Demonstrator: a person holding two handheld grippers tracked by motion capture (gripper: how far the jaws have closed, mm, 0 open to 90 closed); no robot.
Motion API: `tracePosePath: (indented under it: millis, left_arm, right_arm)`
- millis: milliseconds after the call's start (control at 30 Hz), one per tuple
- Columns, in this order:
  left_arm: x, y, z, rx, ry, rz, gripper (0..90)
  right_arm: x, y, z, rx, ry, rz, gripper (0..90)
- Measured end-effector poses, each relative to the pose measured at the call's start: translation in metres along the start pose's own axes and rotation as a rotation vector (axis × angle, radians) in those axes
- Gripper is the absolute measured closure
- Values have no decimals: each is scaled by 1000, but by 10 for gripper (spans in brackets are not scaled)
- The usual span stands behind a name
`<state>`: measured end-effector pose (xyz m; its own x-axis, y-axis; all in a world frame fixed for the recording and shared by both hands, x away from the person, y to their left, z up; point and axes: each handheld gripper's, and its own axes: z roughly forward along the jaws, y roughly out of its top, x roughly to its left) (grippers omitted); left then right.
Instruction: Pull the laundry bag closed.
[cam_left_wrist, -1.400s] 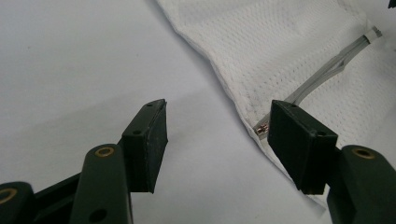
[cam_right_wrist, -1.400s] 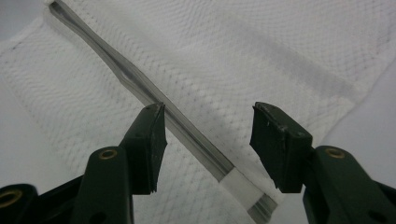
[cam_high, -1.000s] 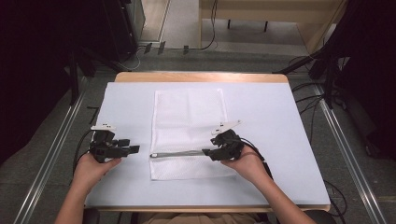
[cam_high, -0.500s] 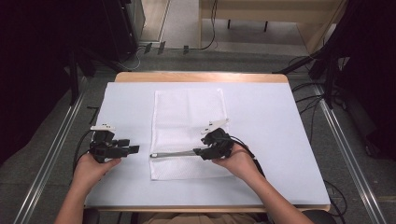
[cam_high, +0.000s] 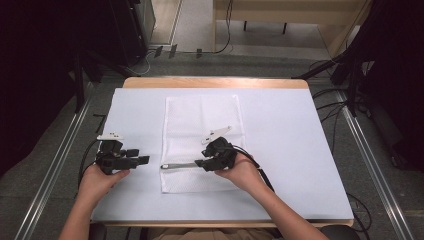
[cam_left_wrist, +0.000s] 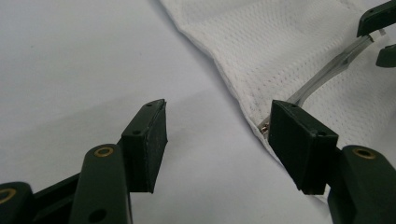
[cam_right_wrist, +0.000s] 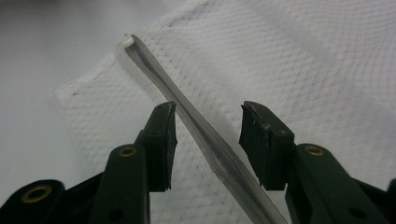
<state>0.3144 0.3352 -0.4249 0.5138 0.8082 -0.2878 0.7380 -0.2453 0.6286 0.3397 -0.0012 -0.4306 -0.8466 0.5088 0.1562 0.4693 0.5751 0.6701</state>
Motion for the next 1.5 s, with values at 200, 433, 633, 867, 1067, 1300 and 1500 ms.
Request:
tracePosePath:
  millis: [200,433,633,867,1067,1300,1500]
  left_arm:
    - [0,0,0,-1,-2,-3,381]
    - [1,0,1,2,-1,-11,382]
    - [2,0,0,-7,-4,-18,381]
    - [2,-1,1,-13,-5,-21,380]
    - [2,-1,1,-13,-7,-26,376]
    - [3,-1,1,-15,-10,-38,380]
    - [3,-2,1,-10,-7,-29,379]
  right_arm:
    - [9,5,11,4,18,-12,568]
    - [17,13,22,1,40,-20,580]
    - [23,20,29,-1,58,-28,602]
    - [30,25,41,1,80,-29,629]
    - [38,29,54,22,109,-32,684]
    - [44,31,67,40,131,-43,730]
    - [47,33,76,58,145,-29,749]
